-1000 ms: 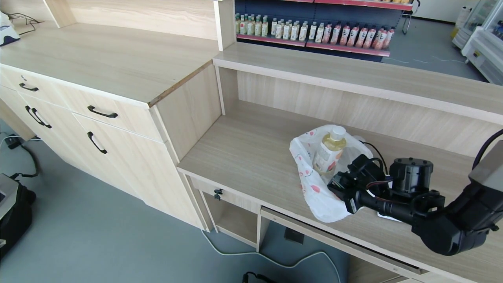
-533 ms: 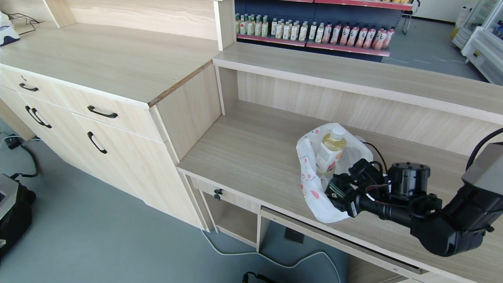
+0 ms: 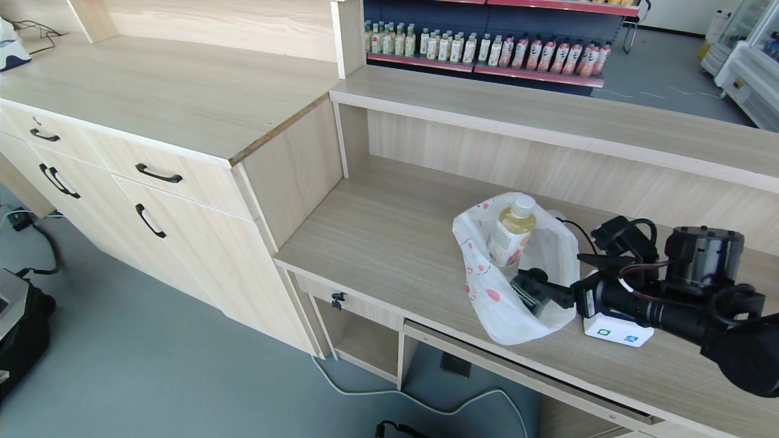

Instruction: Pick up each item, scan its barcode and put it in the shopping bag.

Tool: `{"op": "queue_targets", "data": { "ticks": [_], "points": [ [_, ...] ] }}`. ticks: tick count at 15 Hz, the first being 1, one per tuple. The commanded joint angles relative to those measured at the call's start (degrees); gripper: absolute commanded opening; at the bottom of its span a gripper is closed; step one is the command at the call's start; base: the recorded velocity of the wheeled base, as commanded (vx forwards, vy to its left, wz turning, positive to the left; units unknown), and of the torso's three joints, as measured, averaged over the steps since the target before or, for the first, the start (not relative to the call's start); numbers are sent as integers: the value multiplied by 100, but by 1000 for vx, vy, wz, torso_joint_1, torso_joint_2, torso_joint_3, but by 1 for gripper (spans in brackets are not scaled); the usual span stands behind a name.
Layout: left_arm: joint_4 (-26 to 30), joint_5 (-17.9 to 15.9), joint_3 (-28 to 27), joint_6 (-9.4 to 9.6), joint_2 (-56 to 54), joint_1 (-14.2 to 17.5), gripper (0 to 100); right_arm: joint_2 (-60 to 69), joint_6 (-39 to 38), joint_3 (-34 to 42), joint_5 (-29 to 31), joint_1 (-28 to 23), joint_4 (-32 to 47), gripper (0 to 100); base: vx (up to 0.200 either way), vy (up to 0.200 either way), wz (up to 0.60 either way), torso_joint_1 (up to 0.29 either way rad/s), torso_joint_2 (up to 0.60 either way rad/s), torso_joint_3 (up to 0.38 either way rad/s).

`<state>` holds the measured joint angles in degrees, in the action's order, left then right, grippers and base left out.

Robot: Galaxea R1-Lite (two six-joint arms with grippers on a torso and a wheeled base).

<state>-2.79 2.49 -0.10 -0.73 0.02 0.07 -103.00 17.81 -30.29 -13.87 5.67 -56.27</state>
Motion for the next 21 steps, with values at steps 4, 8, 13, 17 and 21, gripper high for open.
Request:
{"op": "queue_targets", "data": {
  "ticks": [4, 8, 13, 17, 21],
  "points": [
    [-2, -3, 1, -6, -2, 1, 100, 2442, 311, 270, 174, -1138, 1426, 100, 0, 0, -300, 2, 0, 0],
    [-2, 6, 1, -6, -2, 1, 100, 3295, 355, 76, 772, -1340, 1373, 100, 0, 0, -600, 0, 4, 2],
    [-2, -3, 1, 3, -2, 1, 100, 4174, 38, 322, 1616, -1332, 2112, 100, 0, 0, -600, 1, 3, 1],
    [-2, -3, 1, -6, -2, 1, 100, 5396, -779, 1834, 1704, -1244, 2182, 100, 0, 0, -150, -1, -1, -1],
    [-2, -3, 1, -6, -2, 1, 100, 7505, -867, 3029, 1941, -1103, 3272, 100, 0, 0, 0, 0, 0, 0]
  ]
}}
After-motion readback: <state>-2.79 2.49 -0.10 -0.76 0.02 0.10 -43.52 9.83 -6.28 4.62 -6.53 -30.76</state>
